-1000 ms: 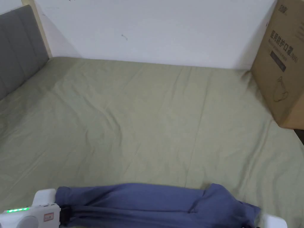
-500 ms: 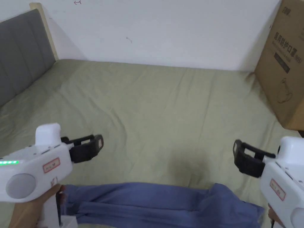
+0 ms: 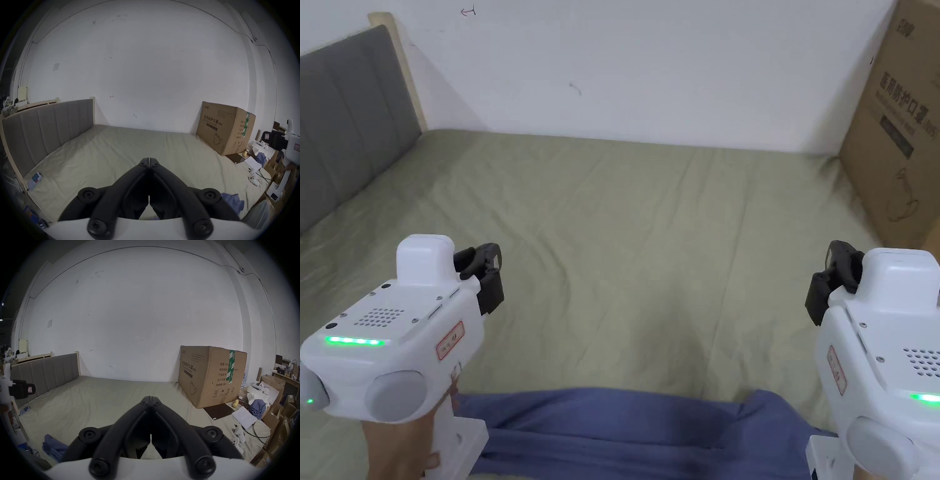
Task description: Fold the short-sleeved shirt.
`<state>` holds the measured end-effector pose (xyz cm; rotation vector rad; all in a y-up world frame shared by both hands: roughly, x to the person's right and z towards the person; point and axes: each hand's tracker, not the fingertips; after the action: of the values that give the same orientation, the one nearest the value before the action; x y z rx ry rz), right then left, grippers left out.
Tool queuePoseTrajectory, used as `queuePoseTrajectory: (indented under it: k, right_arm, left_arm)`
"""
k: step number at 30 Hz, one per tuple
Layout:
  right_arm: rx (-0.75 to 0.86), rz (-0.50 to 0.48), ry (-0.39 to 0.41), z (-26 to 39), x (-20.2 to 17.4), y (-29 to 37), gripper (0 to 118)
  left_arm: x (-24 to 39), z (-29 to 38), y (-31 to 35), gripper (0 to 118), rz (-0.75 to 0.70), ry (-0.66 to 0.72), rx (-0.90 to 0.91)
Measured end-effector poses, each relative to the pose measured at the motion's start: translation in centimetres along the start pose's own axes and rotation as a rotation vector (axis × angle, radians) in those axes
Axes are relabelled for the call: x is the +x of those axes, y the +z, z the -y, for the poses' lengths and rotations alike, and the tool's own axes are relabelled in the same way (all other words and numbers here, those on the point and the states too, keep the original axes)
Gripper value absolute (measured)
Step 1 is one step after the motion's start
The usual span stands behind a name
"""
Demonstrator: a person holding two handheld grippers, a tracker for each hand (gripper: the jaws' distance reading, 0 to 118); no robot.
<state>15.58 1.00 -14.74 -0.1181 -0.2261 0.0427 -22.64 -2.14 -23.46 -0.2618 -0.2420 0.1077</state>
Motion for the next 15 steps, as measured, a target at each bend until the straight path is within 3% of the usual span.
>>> queuePoseTrajectory:
  k: [2,7,15]
  right_arm:
    - [-0.015,-0.008,-0.005,0.3,0.1,-0.3,0]
    - [-0.033,-0.014,-0.011,0.7,0.3,-0.5,0]
    - [-0.055,-0.011,0.001,1.3,0.2,-0.9,0]
  left_arm:
    - [-1.3,0.4,-0.6,0,0.033,0.042,-0.061]
    - [-7.5,3.2,-2.5,0,0.139,0.317,-0.312]
    - [-14.8,8.9,-2.9,1,0.161,0.483,-0.571]
